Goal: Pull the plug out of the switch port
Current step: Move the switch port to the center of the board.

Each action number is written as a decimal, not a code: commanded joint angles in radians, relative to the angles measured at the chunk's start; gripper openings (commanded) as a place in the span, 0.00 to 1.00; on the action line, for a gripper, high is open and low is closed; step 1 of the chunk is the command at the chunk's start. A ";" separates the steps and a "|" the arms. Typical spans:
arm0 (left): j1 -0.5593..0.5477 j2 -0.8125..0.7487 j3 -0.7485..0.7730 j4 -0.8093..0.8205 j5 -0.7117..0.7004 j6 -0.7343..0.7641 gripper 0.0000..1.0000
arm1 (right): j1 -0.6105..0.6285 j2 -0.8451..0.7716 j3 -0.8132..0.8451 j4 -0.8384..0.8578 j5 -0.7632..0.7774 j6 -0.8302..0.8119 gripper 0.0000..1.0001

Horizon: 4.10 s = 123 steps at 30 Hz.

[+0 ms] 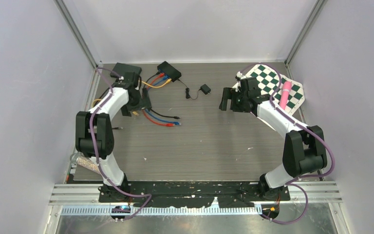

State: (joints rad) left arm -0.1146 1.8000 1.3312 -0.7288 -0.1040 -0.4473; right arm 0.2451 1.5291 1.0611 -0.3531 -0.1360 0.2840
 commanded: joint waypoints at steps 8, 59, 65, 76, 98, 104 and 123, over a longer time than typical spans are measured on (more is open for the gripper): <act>-0.085 0.060 0.030 0.026 -0.116 -0.280 0.96 | -0.006 0.003 0.019 0.029 -0.023 -0.001 0.95; 0.146 0.368 0.417 -0.241 -0.060 0.282 0.70 | -0.029 0.059 0.017 0.089 -0.146 0.021 0.94; 0.148 0.246 0.362 -0.191 -0.057 0.285 0.83 | -0.031 0.065 0.017 0.090 -0.142 0.018 0.94; 0.161 0.394 0.504 -0.268 -0.024 0.270 0.82 | -0.031 0.078 0.019 0.089 -0.147 0.020 0.94; 0.149 0.497 0.609 -0.411 -0.054 0.295 0.24 | -0.033 0.096 0.023 0.090 -0.158 0.026 0.94; 0.129 0.500 0.623 -0.440 -0.084 0.318 0.00 | -0.034 0.086 0.018 0.091 -0.160 0.025 0.94; -0.091 -0.074 -0.053 -0.051 0.093 0.074 0.00 | -0.035 0.087 -0.050 0.239 -0.400 0.043 0.94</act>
State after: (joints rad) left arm -0.1234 1.7985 1.4178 -0.9321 -0.0845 -0.2501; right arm 0.2134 1.6409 1.0519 -0.2516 -0.3458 0.3138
